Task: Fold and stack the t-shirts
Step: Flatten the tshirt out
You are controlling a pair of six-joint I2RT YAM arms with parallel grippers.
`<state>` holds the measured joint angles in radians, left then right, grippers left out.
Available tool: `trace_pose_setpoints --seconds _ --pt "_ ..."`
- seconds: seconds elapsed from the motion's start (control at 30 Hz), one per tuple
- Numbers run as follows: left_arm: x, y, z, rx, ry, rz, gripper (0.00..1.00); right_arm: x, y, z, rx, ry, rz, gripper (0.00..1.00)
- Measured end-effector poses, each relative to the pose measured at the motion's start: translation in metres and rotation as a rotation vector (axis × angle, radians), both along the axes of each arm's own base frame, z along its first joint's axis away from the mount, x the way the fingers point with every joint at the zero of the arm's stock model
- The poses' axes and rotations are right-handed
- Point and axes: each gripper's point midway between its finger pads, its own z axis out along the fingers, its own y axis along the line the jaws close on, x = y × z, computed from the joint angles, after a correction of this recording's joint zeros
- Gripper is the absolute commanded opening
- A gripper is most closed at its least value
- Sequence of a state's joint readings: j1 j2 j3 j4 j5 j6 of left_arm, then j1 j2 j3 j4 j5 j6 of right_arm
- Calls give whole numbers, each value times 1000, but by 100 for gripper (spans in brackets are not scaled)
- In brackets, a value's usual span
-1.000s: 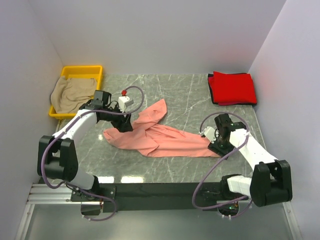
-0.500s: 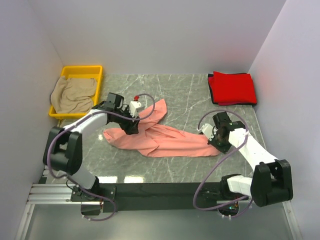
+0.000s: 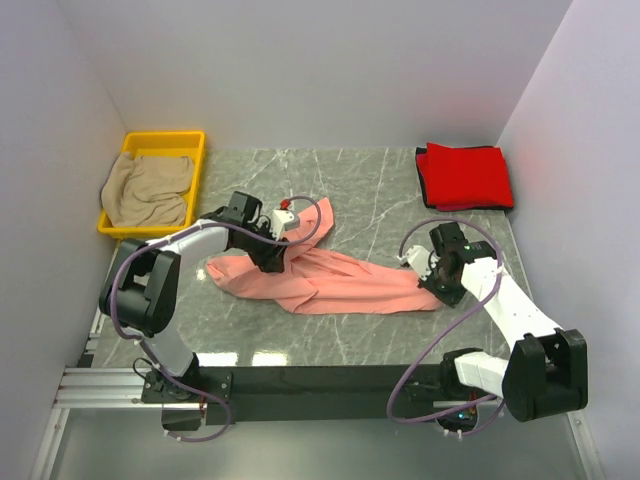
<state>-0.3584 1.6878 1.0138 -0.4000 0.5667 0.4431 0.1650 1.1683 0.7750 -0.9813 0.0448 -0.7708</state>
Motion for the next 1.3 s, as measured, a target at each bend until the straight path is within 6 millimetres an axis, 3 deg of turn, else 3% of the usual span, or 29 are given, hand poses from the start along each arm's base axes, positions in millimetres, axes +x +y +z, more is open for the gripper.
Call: trace_pose_setpoints --seconds 0.23,0.33,0.43,0.53,0.67,0.8,1.0,1.17,1.3 --pt "-5 -3 1 -7 27 14 2 -2 -2 1 -2 0 -9 0" --pt "-6 2 3 0 35 31 1 -2 -3 2 -1 1 -15 0" --pt "-5 12 21 -10 16 60 1 0 -5 5 1 -7 -24 0" --pt "7 30 59 -53 -35 118 1 8 -6 17 7 -31 -41 0" --pt "46 61 129 -138 -165 234 1 40 -10 49 29 -122 -86 0" --pt "90 94 203 -217 -323 369 1 95 -14 97 69 -254 -163 0" --pt "129 112 297 -335 -553 473 0 183 -16 182 133 -505 -251 0" --pt "145 124 354 -406 -708 535 0 219 -26 243 168 -694 -313 0" --pt "146 129 375 -427 -767 559 1 220 -30 260 168 -754 -329 0"
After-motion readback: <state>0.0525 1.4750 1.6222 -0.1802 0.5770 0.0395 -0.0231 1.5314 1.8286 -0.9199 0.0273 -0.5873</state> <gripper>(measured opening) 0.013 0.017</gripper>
